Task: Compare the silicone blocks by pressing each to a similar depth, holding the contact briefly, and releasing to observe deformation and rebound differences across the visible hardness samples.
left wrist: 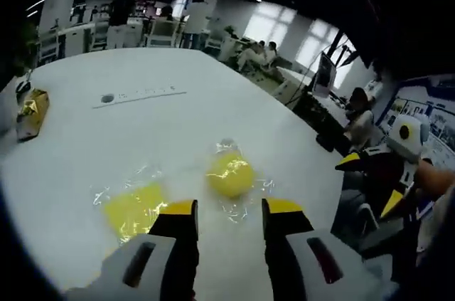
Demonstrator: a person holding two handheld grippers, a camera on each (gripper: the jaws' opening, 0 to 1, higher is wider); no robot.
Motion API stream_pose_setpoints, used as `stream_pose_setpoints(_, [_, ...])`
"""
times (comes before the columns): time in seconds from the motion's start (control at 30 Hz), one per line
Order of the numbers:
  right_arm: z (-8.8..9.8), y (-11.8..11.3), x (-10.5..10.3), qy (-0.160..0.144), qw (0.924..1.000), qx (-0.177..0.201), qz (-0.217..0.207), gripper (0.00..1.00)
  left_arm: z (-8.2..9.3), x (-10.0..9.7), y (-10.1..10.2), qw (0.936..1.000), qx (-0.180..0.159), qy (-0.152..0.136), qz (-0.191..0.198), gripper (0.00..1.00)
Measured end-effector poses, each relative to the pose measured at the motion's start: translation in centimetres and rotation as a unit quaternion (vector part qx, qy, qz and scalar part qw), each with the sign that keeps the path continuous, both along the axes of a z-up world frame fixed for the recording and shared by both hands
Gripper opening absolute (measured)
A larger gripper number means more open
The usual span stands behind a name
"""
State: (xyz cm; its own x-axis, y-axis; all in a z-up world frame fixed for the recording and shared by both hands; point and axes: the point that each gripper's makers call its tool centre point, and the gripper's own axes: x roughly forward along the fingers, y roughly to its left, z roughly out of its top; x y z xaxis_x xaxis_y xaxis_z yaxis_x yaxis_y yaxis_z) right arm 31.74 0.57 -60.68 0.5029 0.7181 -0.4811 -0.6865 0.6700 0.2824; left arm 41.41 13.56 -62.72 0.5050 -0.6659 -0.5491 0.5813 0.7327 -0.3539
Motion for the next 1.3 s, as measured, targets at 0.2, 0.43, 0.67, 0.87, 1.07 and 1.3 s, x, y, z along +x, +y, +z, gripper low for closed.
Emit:
stream_pose_setpoints(0.2, [1.1,1.0,-0.7,-0.016,0.9998,0.012,0.0,0.69,2.8,-3.5,2.1,0.998,-0.023,-0.059,-0.008,0.4])
stream_pose_setpoints(0.43, [1.0,1.7,-2.1,-0.021,0.9996,0.016,0.005,0.7,3.7,-8.0,4.6,0.9954,-0.046,-0.083,0.016,0.51])
stream_pose_setpoints(0.67, [1.6,2.1,-3.1,-0.035,0.999,0.025,0.01,0.74,4.1,-10.9,6.6,0.9923,-0.061,-0.091,0.058,0.61])
stream_pose_setpoints(0.87, [1.9,1.9,-3.5,-0.044,0.9987,0.023,0.015,0.77,4.3,-12.2,7.6,0.9926,-0.042,-0.099,0.056,0.67])
stream_pose_setpoints(1.07, [1.9,1.3,-3.9,-0.044,0.9987,0.026,0.007,0.76,4.0,-13.2,7.6,0.9939,-0.017,-0.101,0.041,0.7])
stream_pose_setpoints(1.3, [1.8,0.9,-4.0,-0.042,0.9988,0.023,0.002,0.76,3.8,-13.7,7.6,0.9947,-0.01,-0.095,0.037,0.7])
